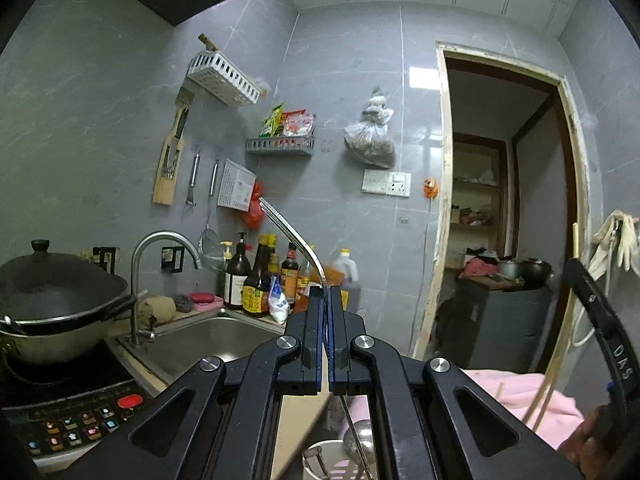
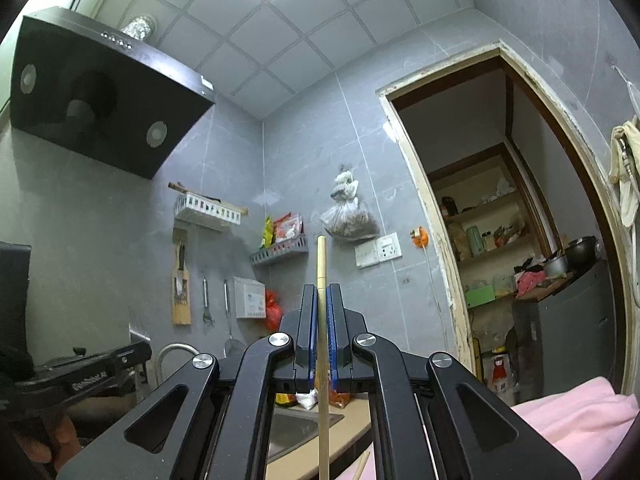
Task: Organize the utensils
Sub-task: 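Carry the fork with the left tool while the right tool carries the chopstick to the caddy, then lower the fork and chopstick into the caddy and open both tools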
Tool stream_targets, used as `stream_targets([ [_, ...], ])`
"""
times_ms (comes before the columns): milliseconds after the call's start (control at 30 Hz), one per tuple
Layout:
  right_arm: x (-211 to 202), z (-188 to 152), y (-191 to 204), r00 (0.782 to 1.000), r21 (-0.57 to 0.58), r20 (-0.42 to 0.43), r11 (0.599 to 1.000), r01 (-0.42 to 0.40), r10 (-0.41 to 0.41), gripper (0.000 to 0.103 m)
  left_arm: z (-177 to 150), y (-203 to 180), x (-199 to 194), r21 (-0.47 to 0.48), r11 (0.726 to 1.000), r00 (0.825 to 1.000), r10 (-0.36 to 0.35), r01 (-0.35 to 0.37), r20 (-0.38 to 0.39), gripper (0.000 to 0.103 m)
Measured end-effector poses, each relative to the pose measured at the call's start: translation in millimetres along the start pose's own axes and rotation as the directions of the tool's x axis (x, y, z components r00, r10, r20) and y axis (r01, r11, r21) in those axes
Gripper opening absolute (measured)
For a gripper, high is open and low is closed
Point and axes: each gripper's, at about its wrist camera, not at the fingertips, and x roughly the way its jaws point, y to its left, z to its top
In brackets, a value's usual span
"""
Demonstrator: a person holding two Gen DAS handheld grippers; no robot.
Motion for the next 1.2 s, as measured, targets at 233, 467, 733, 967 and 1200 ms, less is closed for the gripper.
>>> stream_targets([
  [233, 10, -18, -6, 0.999, -0.011, -0.038, 1.0, 0.021, -0.021, 0.003, -31, -7, 25, 0.051, 0.999, 0.999, 0.017, -0.015, -0.051, 0.0],
  [467, 14, -34, -8, 0.996, -0.022, -0.079, 0.999, 0.027, -0.029, 0.003, -54, -8, 33, 0.068, 0.998, 0.997, 0.021, -0.016, -0.076, 0.0],
  [733, 15, -47, -4, 0.991, -0.065, -0.132, 0.997, 0.029, -0.037, 0.003, -69, -21, 33, 0.133, 0.991, 0.996, 0.001, 0.012, -0.093, 0.0],
  [967, 9, -56, -1, 0.975, -0.111, -0.218, 0.994, 0.012, -0.036, 0.004, -81, -28, 35, 0.162, 0.984, 0.983, -0.039, 0.069, -0.18, 0.0],
  [1200, 4, -60, -4, 0.953, -0.111, -0.302, 0.994, 0.001, -0.035, 0.004, -84, -29, 29, 0.152, 0.98, 0.969, -0.096, 0.133, -0.229, 0.001],
])
